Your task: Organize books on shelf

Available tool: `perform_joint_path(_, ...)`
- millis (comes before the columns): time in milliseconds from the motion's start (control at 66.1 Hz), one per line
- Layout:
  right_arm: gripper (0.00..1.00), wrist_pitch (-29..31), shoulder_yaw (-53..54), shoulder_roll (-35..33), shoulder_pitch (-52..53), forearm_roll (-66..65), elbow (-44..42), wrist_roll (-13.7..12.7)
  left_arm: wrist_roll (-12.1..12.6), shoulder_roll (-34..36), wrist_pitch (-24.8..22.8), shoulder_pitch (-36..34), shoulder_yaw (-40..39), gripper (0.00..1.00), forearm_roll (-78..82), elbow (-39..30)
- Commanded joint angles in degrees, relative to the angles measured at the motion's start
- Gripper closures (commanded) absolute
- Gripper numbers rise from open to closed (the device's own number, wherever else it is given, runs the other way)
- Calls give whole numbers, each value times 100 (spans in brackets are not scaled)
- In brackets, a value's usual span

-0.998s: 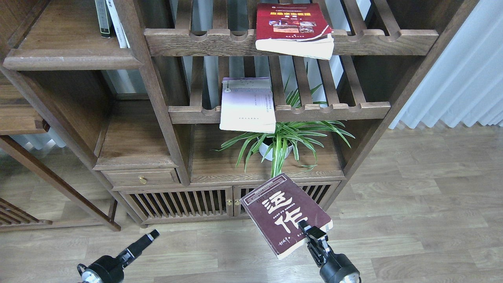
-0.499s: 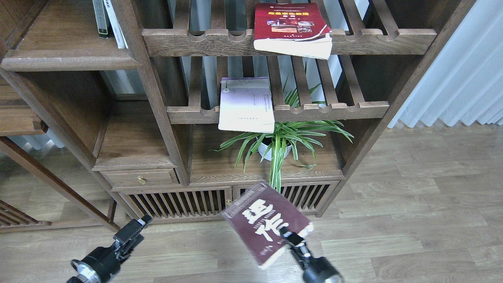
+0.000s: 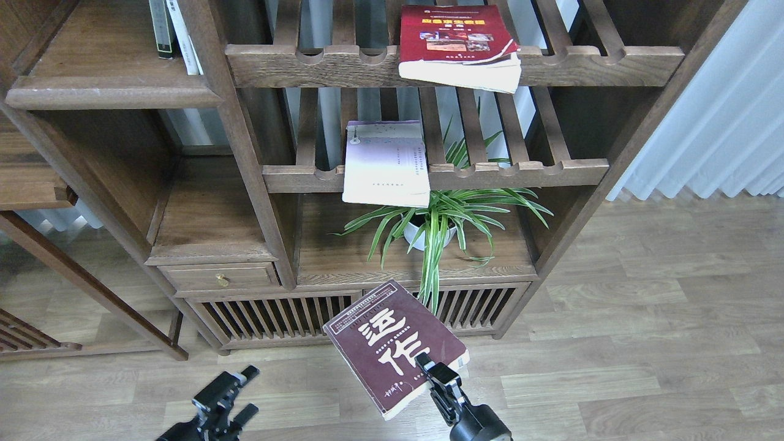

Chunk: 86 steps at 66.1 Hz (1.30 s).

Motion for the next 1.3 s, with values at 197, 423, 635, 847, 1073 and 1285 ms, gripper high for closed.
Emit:
perform_joint_path(197,96,1,-853,0,8,40,158,-15,2,-728,1,-73,18,4,1,86)
perform_joint_path(423,96,1,-950,0,8,49,290,-15,-6,-886,1,-108,18,4,18,200)
perform_joint_path(635,96,1,-950,0,8,40,342,-6,-15,-1018,1,-187,53,4,36,455)
perform_joint_path(847,96,1,-1020,0,-1,40,342,-15,-191,-1299,1,-328,53,9,36,508)
perform_joint_path(1073,96,1,-1020,0,-88,32,334,-6,-226,-1317,1,-319,62,43,36,508)
perform_joint_path(1285,96,1,-950,0,-106,40,307,-6,-200,-1256,1,-345,70,66,44,508)
